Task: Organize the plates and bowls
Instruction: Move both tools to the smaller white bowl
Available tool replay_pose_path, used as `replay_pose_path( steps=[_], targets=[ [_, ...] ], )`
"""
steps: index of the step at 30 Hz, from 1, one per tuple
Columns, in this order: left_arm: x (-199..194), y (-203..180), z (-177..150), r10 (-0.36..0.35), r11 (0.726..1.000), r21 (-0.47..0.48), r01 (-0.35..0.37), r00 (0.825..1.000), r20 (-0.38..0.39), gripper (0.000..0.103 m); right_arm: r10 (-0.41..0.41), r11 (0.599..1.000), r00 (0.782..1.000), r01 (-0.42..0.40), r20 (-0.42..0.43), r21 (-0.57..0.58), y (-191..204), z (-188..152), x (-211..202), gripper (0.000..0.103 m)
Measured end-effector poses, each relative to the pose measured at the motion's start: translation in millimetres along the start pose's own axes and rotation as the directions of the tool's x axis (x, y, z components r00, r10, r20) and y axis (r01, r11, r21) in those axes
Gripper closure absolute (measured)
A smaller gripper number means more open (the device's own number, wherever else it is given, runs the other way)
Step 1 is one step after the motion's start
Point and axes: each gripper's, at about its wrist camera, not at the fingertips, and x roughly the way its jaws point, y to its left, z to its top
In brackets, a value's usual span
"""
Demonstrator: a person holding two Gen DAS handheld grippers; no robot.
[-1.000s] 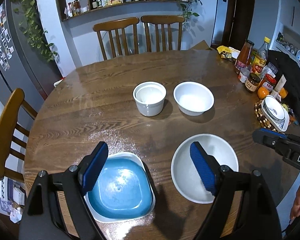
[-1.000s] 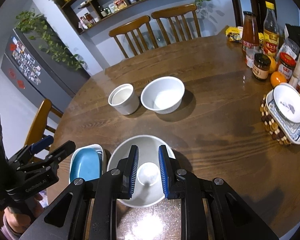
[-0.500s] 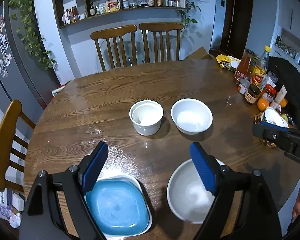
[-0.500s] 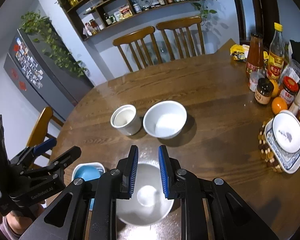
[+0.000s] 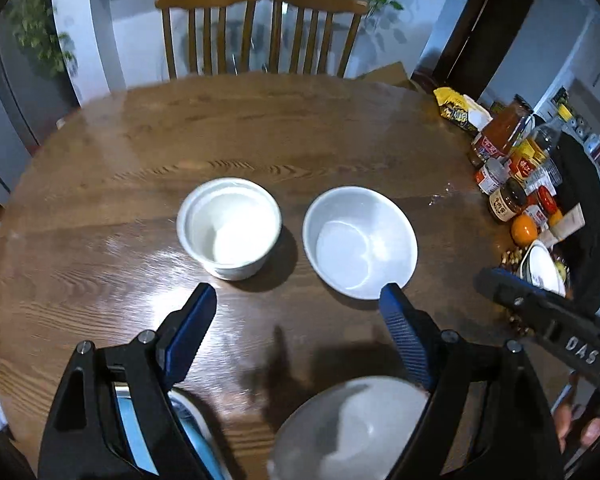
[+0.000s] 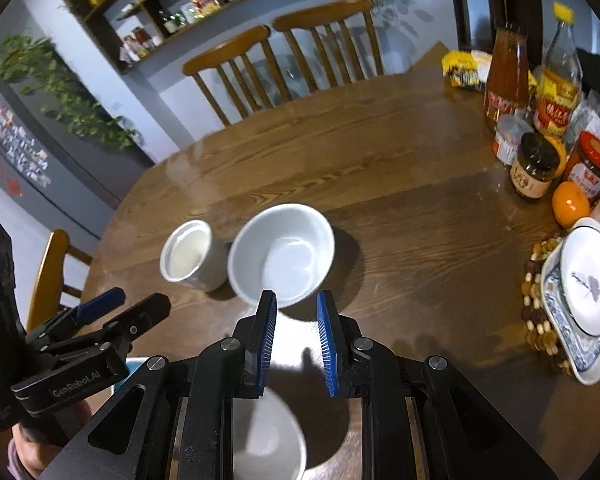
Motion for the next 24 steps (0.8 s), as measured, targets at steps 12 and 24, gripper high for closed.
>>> replay_pose_path(
  steps=[12, 24],
  targets=[
    [42.9, -3.4, 8.0, 0.025, 1.0, 0.009, -0.024, 0.997, -0.071, 0.02, 0.022, 1.0, 0.998, -0.021, -0.065, 0.013, -14.3, 16.6, 44.0, 0.082],
    [83.9, -12.7, 17.9, -0.008, 0.999, -0.033, 0.003, 0.991, -0.135, 0.023, 0.016, 0.999, 0.994, -0.013, -0.105, 0.03, -27.1, 27.8, 78.5, 0.082]
  ],
)
